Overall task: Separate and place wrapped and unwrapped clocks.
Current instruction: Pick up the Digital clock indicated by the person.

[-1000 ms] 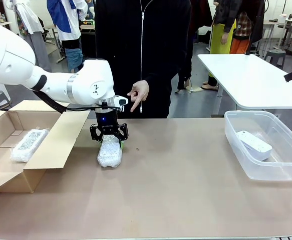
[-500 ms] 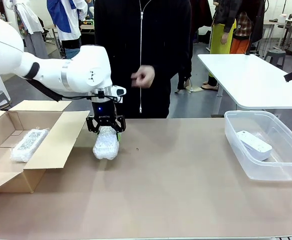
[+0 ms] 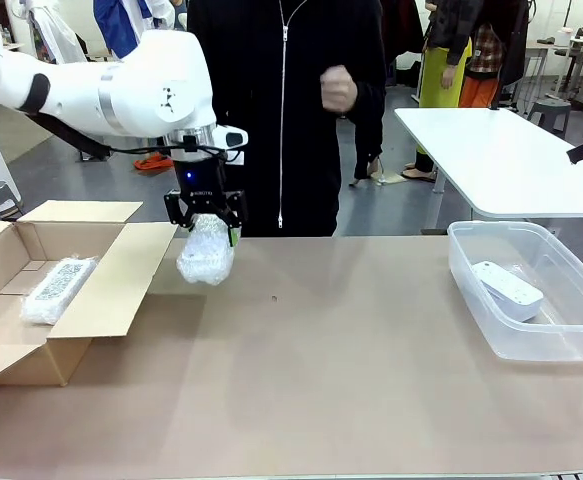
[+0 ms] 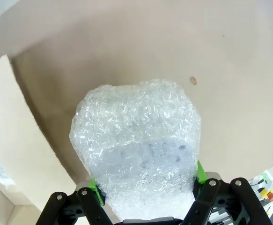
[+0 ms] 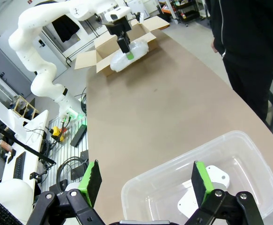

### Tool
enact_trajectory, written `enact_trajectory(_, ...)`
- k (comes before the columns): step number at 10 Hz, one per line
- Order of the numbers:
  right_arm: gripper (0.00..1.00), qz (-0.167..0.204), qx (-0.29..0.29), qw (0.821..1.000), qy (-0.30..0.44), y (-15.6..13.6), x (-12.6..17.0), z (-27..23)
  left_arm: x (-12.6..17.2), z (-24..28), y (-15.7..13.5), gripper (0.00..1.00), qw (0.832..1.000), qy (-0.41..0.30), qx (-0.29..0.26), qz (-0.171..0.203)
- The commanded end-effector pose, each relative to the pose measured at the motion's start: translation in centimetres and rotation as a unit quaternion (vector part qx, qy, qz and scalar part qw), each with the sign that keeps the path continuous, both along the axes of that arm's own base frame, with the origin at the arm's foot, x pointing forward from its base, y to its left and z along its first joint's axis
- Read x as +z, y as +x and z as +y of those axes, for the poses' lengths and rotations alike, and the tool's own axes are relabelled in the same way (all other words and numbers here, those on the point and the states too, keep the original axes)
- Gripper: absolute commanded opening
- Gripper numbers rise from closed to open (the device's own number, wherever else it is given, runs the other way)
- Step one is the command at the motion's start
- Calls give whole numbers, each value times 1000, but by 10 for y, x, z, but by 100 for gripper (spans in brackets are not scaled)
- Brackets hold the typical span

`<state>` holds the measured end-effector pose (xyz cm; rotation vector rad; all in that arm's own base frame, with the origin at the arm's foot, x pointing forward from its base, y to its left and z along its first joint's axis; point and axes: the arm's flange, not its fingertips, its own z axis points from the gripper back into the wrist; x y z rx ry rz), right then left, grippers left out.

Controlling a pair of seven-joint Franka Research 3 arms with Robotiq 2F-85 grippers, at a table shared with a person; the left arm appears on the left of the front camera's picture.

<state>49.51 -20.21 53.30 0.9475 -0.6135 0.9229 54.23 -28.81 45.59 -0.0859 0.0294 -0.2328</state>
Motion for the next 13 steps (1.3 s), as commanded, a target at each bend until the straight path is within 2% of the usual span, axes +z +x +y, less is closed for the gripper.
enact_trajectory(1, 100, 1, 2, 1000, 3, 0, 0, 1, 21, 3, -4, 42, 1000, -1, -28, -8)
enact_trajectory(2, 100, 1, 2, 1000, 3, 0, 0, 1, 29, 3, -7, 2, 999, -1, -37, -14)
enact_trajectory(3, 100, 1, 2, 1000, 3, 0, 0, 1, 36, 4, -9, 22, 999, 2, -40, -18)
enact_trajectory(4, 100, 1, 2, 1000, 3, 0, 0, 1, 42, 5, -10, 0, 999, 0, -46, -15)
enact_trajectory(6, 100, 1, 2, 1000, 3, 0, 0, 1, 47, 5, -12, 0, 998, 5, -54, -12)
enact_trajectory(7, 100, 1, 2, 1000, 3, 0, 0, 1, 47, 6, -11, 0, 998, 22, -51, -23)
enact_trajectory(8, 100, 1, 2, 1000, 3, 0, 0, 1, 41, 0, -13, 0, 999, -2, -39, -15)
enact_trajectory(13, 100, 1, 2, 1000, 3, 0, 0, 1, 41, 0, -13, 0, 999, -2, -39, -15)
